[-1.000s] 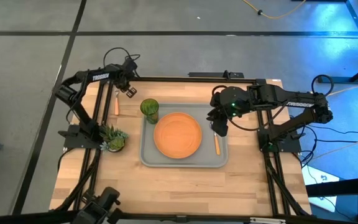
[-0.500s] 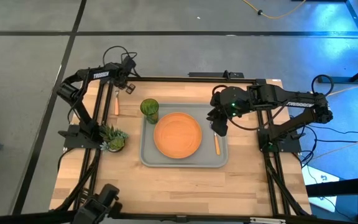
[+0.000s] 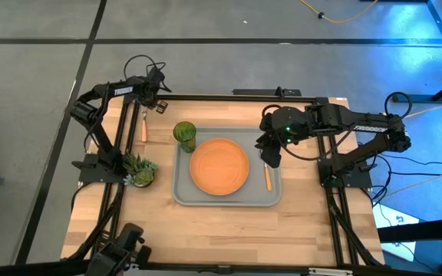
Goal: Pick and place plate/cup/fork/spoon on tray
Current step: Put the orange fork on the gray food tray to the right of the orange plate
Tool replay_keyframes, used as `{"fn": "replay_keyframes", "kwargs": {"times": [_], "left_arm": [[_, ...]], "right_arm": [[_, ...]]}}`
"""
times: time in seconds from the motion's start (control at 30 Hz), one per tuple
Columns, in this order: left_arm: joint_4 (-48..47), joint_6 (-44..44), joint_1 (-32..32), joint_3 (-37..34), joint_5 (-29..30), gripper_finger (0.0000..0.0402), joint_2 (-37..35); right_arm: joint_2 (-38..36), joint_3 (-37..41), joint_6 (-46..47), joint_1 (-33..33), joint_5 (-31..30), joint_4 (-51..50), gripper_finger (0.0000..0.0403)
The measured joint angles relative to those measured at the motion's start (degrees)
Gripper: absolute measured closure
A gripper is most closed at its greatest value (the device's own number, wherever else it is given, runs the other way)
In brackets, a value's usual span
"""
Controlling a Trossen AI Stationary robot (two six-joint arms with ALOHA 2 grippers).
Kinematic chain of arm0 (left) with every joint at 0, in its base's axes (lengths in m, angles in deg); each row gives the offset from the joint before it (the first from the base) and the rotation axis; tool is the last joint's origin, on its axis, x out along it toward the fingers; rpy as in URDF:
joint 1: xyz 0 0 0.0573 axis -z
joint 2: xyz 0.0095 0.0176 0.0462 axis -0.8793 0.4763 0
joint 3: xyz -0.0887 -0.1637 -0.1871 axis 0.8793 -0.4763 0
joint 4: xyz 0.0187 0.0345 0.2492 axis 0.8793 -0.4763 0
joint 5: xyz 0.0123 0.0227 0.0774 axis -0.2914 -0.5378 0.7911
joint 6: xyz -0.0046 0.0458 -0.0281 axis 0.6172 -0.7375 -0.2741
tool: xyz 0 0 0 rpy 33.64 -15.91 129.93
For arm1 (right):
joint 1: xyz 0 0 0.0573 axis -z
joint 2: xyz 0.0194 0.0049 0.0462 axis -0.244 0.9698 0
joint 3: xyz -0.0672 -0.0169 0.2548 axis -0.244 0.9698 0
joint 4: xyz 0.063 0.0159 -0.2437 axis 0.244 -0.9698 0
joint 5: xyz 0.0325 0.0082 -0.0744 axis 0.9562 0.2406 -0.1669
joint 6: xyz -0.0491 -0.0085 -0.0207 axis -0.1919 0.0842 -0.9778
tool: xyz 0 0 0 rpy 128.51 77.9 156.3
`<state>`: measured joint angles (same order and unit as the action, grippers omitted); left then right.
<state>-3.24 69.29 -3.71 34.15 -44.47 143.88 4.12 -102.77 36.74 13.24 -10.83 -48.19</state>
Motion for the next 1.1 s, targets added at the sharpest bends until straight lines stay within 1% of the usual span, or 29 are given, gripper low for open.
{"fn": "replay_keyframes", "kwargs": {"times": [0.27,0.37,0.53,0.8,0.93,0.97,1.0,1.07,1.1], "left_arm": [[-1.48,-0.24,0.01,0.31,-0.15,0.0344,0.00],[-3.45,-0.42,0.04,1.83,-2.58,0.0344,-0.02],[-5.82,-7.16,1.16,2.70,-8.44,0.0344,-0.02],[-8.79,-20.01,6.79,2.75,-14.15,0.0344,-0.02],[-10.35,-22.34,10.31,2.75,-13.29,0.0344,-0.04],[-10.75,-21.66,10.94,2.75,-11.47,0.0344,-0.04],[-10.77,-19.43,11.46,2.75,-8.33,0.0344,-0.04],[-11.19,-12.85,11.70,2.75,-0.75,0.0344,-0.04],[-12.40,-9.04,11.66,2.75,1.77,0.0344,-0.07]], "right_arm": [[-0.01,0.00,0.03,0.00,0.00,0.00,0.0304],[-0.02,0.00,0.57,0.02,0.00,0.00,0.0304],[-0.02,0.00,1.05,0.00,0.00,0.00,0.0304],[0.00,0.00,0.48,0.00,0.02,0.00,0.0304],[-0.01,-0.01,0.39,0.02,0.00,0.00,0.0304],[-0.01,0.00,0.39,0.00,0.00,0.00,0.0304],[0.00,0.00,0.39,0.02,0.02,-0.01,0.0304],[-0.02,0.00,0.39,0.00,0.02,0.00,0.0304],[0.00,0.00,0.37,0.00,0.00,-0.02,0.0304]]}}
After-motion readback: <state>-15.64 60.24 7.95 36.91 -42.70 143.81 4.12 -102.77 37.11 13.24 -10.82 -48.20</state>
